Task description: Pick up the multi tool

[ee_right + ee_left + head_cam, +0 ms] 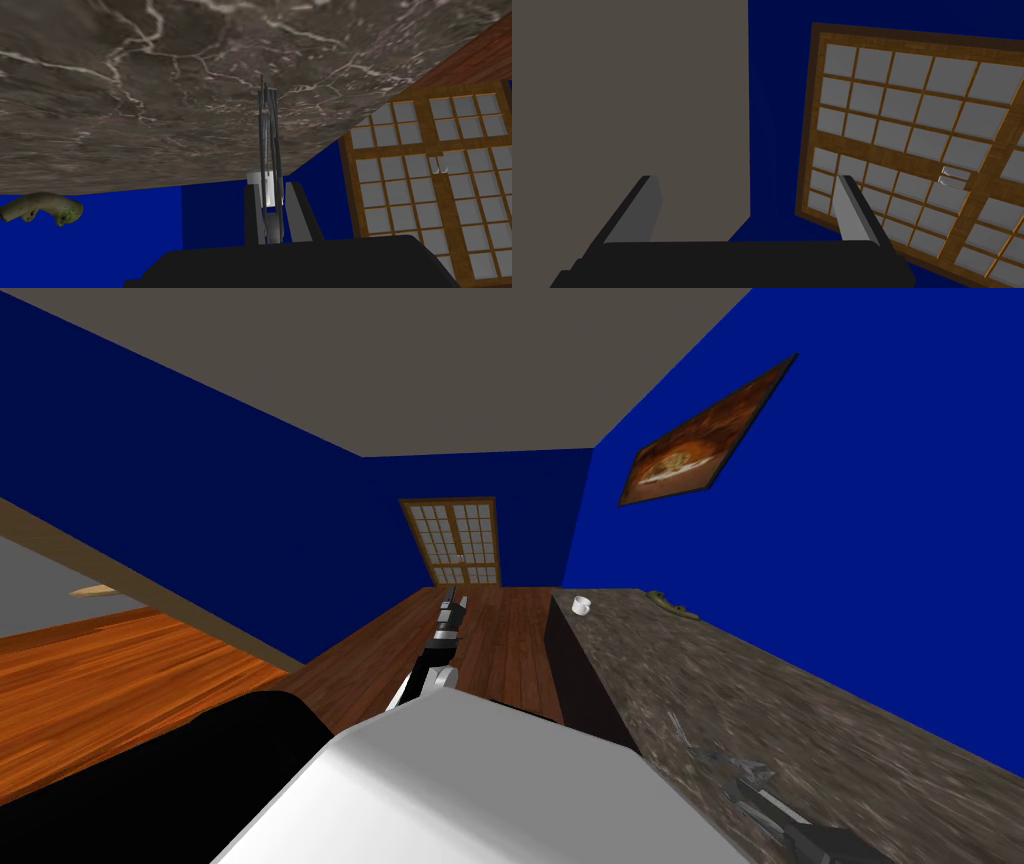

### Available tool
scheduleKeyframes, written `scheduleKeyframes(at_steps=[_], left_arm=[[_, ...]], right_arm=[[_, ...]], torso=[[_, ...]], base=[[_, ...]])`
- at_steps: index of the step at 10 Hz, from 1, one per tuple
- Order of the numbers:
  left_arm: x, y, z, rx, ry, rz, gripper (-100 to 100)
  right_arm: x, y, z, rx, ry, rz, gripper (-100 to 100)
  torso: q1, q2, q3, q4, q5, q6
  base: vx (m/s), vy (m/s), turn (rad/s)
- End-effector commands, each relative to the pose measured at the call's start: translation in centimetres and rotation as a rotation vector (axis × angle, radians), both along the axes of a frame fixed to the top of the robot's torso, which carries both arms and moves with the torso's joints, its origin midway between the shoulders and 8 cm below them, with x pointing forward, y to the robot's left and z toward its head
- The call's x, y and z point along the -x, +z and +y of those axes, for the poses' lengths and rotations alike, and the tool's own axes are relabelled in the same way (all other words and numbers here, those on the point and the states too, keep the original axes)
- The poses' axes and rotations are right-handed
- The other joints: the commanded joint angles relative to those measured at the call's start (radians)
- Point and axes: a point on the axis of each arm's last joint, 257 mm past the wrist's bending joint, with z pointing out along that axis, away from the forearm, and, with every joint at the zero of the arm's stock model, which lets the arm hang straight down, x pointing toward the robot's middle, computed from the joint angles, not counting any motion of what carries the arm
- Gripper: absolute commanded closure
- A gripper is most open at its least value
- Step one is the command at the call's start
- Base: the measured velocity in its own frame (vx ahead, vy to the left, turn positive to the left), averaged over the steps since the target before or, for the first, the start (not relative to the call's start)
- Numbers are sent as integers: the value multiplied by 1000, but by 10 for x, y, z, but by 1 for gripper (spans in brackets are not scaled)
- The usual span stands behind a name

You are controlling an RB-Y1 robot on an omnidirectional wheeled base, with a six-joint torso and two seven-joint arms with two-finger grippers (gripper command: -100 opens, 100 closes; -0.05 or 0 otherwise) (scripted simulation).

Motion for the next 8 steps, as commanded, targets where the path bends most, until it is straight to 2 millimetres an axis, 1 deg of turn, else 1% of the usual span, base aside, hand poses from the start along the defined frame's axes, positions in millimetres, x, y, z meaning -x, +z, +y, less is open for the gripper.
scheduleKeyframes(at_steps=[1,2,3,4,5,6,7,8], left_arm=[[0,0,0,0,0,0,0],[0,0,0,0,0,0,0],[0,0,0,0,0,0,0],[0,0,0,0,0,0,0],[0,0,0,0,0,0,0],[0,0,0,0,0,0,0],[0,0,0,0,0,0,0],[0,0,0,0,0,0,0]], right_arm=[[0,0,0,0,0,0,100],[0,0,0,0,0,0,0],[16,-2,-5,-4,7,14,100],[33,-4,-8,-17,4,26,100],[33,-4,-7,-7,17,25,100],[51,-5,-9,-13,24,34,100],[51,-5,-9,-9,27,33,100],[68,-4,-11,-16,34,39,100]], torso=[[0,0,0,0,0,0],[0,0,0,0,0,0],[0,0,0,0,0,0],[1,-3,-2,-1,0,1],[0,-8,-5,-2,-1,2],[-1,-9,-5,-3,-1,1],[-2,-9,-6,-3,-2,2],[-2,-7,-5,-3,-2,1]], base=[[0,0,0],[0,0,0],[76,20,-71],[175,16,-93],[152,15,-52],[143,6,-61],[88,0,-37],[94,-4,-50]])
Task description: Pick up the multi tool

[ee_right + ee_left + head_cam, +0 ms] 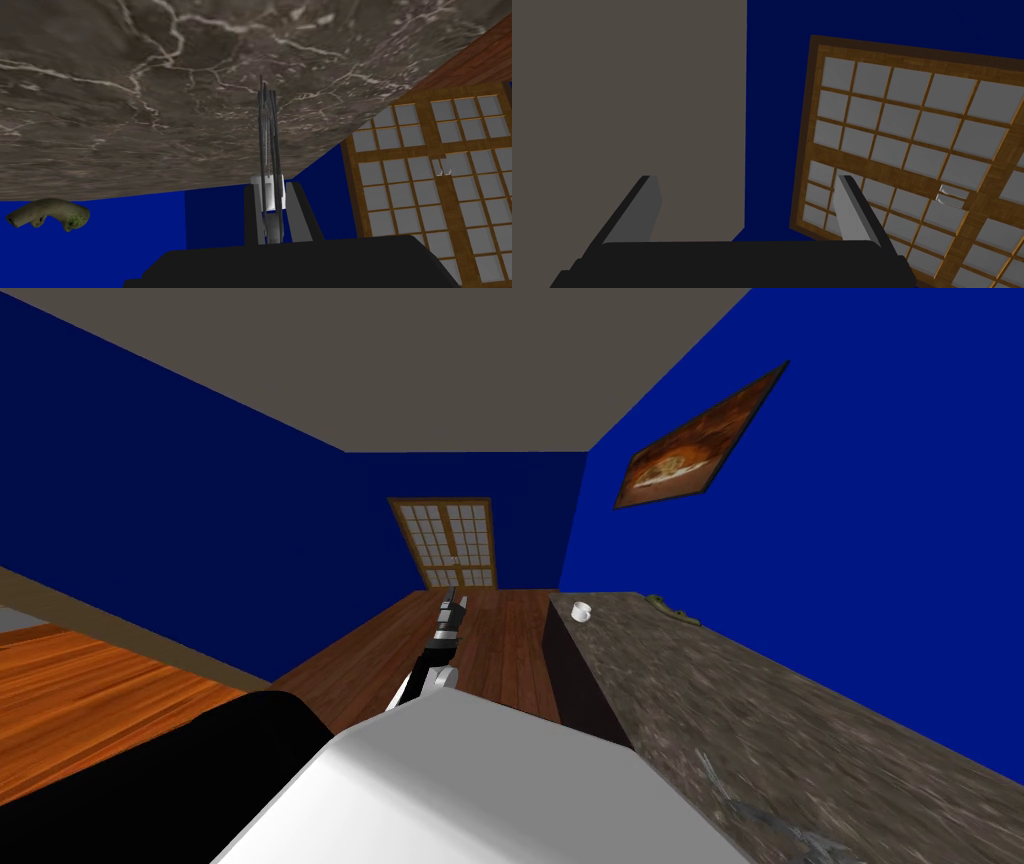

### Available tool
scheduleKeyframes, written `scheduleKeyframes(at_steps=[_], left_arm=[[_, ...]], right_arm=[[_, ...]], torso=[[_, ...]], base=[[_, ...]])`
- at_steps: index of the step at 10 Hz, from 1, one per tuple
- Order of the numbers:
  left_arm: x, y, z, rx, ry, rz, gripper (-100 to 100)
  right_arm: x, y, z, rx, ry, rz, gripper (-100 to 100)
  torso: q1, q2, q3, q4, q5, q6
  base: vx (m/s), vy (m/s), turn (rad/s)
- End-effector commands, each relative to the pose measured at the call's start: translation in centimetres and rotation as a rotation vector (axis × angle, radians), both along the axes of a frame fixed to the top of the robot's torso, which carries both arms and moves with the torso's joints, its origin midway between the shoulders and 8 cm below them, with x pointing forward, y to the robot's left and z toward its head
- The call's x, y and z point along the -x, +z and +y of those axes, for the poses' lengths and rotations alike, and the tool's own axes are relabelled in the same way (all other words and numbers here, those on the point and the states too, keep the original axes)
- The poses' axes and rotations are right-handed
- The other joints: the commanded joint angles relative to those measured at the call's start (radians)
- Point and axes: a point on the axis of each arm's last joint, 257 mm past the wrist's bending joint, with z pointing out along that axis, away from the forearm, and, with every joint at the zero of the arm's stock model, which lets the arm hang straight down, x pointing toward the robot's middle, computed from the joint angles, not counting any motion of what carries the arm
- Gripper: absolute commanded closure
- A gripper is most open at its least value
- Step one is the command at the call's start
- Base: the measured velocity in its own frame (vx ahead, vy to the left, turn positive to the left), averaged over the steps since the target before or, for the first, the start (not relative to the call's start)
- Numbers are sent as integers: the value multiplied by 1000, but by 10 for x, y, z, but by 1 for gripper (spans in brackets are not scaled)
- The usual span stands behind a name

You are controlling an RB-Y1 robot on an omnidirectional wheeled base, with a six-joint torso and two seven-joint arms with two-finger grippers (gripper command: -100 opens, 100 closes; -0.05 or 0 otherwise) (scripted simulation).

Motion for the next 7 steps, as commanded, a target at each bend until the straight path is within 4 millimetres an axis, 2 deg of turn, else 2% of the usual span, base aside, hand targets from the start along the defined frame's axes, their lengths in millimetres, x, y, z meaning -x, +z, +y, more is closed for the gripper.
scheduleKeyframes(at_steps=[1,2,3,4,5,6,7], left_arm=[[0,0,0,0,0,0,0],[0,0,0,0,0,0,0],[0,0,0,0,0,0,0],[0,0,0,0,0,0,0],[0,0,0,0,0,0,0],[0,0,0,0,0,0,0],[0,0,0,0,0,0,0]], right_arm=[[24,2,-2,-13,2,7,100],[25,2,0,1,22,5,100],[41,5,-1,-13,18,7,100],[41,5,-1,1,31,3,100],[57,8,-2,-11,28,2,100],[57,8,-2,3,41,-1,100],[73,13,-2,-5,40,-6,100]], torso=[[0,0,0,0,0,0],[1,-2,-1,0,0,0],[1,-1,-1,0,0,-1],[1,-1,-1,0,0,0],[1,-1,0,0,0,-1],[2,-1,0,0,0,-1],[1,0,0,0,0,-1]], base=[[142,25,-101],[104,23,-54],[111,10,-63],[92,8,-32],[102,30,-34],[93,7,-52],[119,7,-66]])
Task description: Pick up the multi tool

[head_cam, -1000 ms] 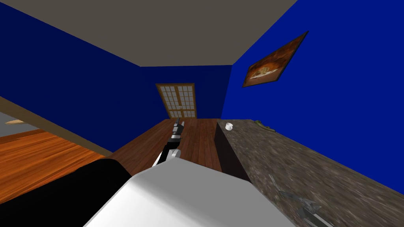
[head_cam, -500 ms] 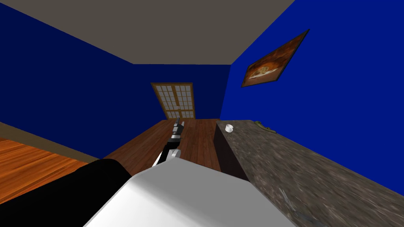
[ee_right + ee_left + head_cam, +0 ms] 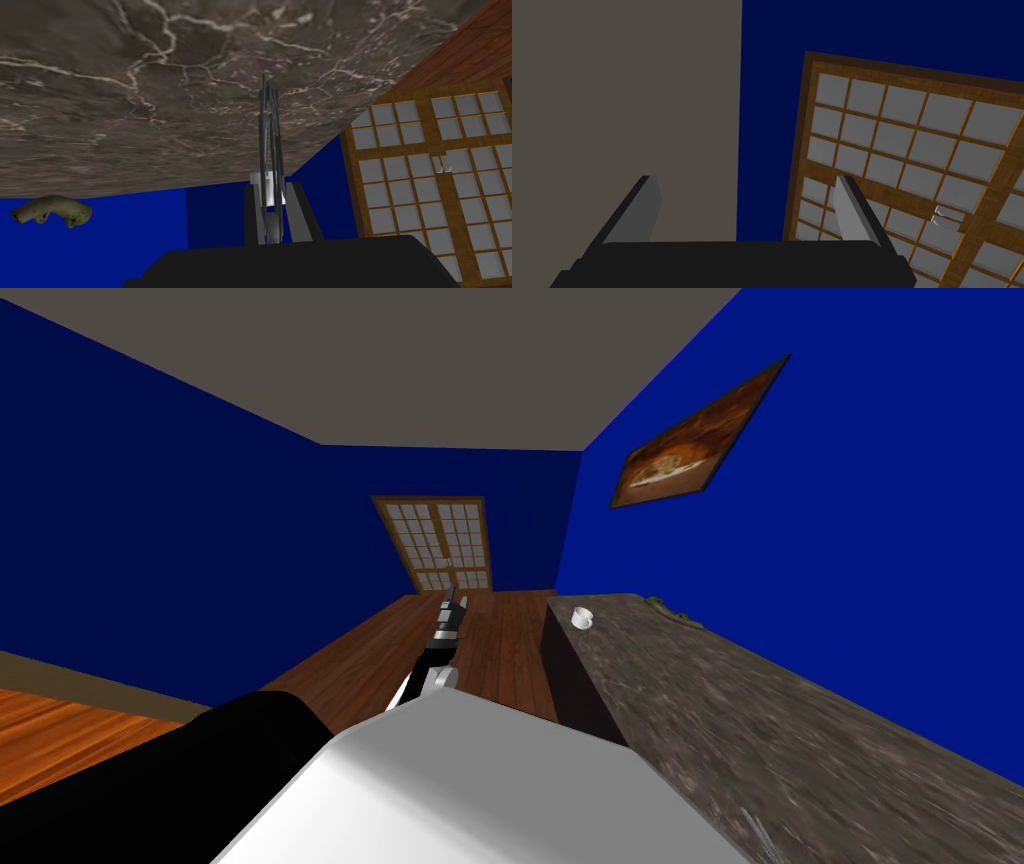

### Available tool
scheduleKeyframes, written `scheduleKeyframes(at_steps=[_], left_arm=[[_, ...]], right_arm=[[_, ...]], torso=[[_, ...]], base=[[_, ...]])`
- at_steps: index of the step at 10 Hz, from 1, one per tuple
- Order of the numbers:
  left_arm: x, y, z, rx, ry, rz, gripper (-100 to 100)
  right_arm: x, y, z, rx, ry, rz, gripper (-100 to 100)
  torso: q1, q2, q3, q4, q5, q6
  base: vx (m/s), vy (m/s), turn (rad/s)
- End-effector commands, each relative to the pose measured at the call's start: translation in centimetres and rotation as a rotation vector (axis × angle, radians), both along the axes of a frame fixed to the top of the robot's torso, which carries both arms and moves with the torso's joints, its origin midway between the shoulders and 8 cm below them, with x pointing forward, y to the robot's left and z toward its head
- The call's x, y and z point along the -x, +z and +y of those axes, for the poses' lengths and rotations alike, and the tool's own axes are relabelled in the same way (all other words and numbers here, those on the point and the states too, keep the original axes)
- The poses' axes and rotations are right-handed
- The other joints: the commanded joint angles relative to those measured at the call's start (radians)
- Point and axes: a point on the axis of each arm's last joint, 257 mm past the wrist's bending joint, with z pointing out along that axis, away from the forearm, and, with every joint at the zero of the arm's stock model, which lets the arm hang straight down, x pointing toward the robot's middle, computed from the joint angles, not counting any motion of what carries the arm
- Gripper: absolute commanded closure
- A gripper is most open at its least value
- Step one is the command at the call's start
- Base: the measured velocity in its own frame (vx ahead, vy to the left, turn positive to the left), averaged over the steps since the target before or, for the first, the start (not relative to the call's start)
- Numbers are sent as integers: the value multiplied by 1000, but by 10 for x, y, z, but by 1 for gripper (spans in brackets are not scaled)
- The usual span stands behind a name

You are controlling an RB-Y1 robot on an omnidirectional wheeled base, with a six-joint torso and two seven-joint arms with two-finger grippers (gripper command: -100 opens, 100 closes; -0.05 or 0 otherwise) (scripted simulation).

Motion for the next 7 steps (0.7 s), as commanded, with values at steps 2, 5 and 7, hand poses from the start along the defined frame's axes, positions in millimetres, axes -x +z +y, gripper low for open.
scheduleKeyframes(at_steps=[2,5,7], left_arm=[[0,0,0,0,0,0,0],[0,0,0,0,0,0,0],[0,0,0,0,0,0,0]], right_arm=[[24,7,1,3,13,-13,100],[39,14,2,23,33,-29,100],[38,13,2,18,29,-26,0]], torso=[[0,1,0,0,0,-1],[1,1,1,0,1,0],[0,4,2,1,0,-2]], base=[[101,6,-48],[90,10,-42],[15,3,-2]])
